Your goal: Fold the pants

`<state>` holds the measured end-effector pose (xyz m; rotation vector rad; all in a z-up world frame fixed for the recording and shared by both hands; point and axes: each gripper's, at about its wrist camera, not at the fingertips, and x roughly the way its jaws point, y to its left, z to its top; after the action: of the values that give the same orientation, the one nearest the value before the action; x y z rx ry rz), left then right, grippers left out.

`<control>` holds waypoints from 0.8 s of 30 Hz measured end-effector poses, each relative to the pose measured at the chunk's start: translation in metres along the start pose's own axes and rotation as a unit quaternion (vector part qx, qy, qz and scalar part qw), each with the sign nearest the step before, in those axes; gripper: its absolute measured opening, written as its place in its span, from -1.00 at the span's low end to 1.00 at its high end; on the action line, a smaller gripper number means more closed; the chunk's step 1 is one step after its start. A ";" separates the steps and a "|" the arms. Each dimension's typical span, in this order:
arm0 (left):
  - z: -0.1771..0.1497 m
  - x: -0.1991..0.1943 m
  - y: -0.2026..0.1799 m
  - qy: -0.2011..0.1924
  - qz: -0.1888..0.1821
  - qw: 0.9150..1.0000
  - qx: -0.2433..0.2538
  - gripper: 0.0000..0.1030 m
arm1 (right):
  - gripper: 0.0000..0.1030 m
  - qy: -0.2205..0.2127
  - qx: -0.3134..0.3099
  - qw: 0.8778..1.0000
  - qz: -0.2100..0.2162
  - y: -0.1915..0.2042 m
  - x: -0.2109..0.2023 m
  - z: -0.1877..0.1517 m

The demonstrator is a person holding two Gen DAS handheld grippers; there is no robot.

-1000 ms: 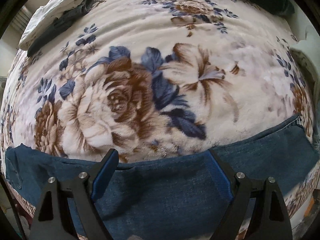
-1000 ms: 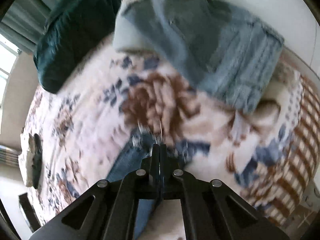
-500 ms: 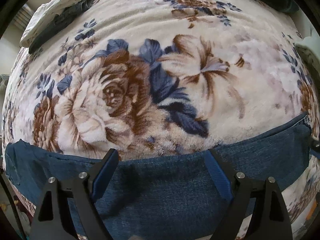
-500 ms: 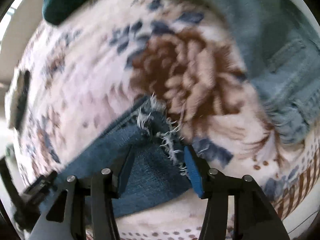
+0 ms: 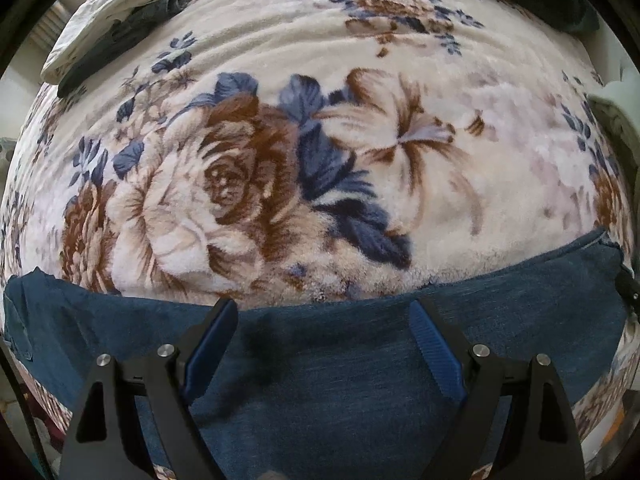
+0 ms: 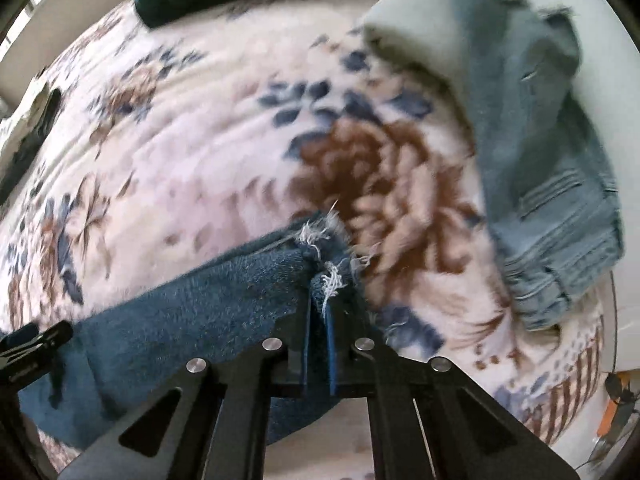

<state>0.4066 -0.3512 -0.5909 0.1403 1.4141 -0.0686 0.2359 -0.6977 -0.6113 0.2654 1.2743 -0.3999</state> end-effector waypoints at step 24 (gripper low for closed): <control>-0.073 -0.056 0.159 -0.009 -0.033 0.991 -0.130 0.70 | 0.79 0.107 0.202 0.962 0.146 0.003 -0.041 -0.047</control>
<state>0.3475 -0.1859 -0.5376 -0.1229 1.3975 0.0599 0.1868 -0.6695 -0.5849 0.8537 1.3324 -0.3818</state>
